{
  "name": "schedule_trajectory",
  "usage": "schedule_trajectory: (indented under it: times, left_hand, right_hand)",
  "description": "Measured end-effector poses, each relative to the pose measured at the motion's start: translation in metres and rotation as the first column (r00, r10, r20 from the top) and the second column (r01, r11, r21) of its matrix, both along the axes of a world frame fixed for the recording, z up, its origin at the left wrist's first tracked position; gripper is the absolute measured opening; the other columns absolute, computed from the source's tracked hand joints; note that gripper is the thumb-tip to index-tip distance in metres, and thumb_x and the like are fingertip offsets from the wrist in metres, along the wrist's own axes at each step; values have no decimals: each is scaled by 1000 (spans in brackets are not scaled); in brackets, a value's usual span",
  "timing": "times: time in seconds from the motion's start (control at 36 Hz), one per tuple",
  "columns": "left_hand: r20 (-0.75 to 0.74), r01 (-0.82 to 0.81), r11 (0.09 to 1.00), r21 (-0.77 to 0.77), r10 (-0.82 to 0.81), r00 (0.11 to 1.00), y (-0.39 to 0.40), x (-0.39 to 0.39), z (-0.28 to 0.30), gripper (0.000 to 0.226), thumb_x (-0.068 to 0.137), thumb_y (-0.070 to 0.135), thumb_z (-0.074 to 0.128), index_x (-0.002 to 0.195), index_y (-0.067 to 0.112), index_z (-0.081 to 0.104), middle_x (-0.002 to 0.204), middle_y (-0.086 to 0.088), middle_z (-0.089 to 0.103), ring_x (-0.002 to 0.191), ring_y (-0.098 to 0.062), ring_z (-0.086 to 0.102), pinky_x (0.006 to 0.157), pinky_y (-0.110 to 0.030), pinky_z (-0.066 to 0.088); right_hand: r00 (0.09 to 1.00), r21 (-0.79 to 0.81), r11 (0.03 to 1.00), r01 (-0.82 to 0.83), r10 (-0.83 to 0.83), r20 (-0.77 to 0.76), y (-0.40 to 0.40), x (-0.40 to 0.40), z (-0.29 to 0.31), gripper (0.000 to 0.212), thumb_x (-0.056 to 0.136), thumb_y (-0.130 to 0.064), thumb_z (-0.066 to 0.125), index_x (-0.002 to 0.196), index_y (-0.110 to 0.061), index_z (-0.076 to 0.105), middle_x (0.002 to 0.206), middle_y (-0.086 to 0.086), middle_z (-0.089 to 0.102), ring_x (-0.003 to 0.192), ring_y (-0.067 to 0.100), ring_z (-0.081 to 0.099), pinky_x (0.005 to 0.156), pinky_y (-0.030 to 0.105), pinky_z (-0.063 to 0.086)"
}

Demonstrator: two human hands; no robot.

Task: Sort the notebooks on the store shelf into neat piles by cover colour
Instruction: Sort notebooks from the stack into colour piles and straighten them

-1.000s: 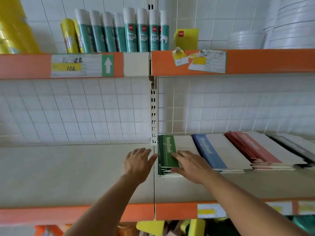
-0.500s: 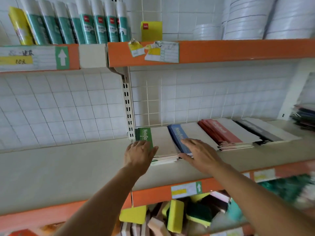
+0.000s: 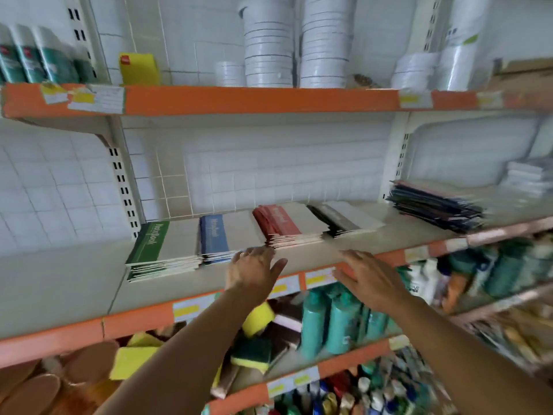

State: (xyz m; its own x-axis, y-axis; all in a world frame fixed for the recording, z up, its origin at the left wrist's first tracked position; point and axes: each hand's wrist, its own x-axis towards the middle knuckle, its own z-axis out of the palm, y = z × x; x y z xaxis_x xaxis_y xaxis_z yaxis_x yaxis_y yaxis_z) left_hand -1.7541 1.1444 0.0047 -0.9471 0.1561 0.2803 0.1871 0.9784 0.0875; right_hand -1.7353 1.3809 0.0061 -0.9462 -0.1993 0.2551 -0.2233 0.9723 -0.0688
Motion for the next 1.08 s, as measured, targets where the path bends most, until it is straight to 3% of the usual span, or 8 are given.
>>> schedule_trajectory:
  times: [0.28, 0.53, 0.72, 1.08]
  left_hand:
    - [61, 129, 991, -24, -127, 990, 123, 6, -5, 46, 100, 52, 27, 133, 29, 49, 140, 6, 48, 132, -16, 39, 107, -29, 24]
    - [68, 255, 965, -52, -252, 965, 220, -31, -7, 49, 100, 54, 25, 136, 29, 46, 144, 5, 43, 134, -17, 35, 109, -30, 24]
    - [0, 291, 956, -30, -291, 957, 286, -87, 3, 49, 99, 54, 25, 136, 30, 47, 144, 6, 45, 132, -16, 39, 108, -30, 26]
    - [7, 343, 939, 8, -344, 939, 364, -181, 23, 50, 100, 52, 25, 141, 28, 41, 149, 4, 39, 137, -17, 34, 112, -34, 25]
  right_hand:
    - [991, 15, 992, 126, -126, 38, 118, 36, -6, 60, 98, -56, 29, 149, -25, 29, 152, -5, 34, 137, 13, 34, 104, 26, 33]
    - [971, -13, 971, 238, -237, 37, 209, 31, -6, 56, 98, -54, 32, 148, -29, 30, 150, -10, 36, 135, 10, 36, 104, 24, 30]
    - [946, 21, 946, 324, -324, -6, 268, -10, 11, 51, 98, -53, 34, 141, -26, 39, 141, -5, 47, 128, 14, 45, 100, 28, 37]
    - [926, 29, 926, 376, -375, -28, 346, -110, 37, 51, 99, -49, 35, 144, -25, 37, 138, 1, 51, 123, 20, 49, 97, 31, 40]
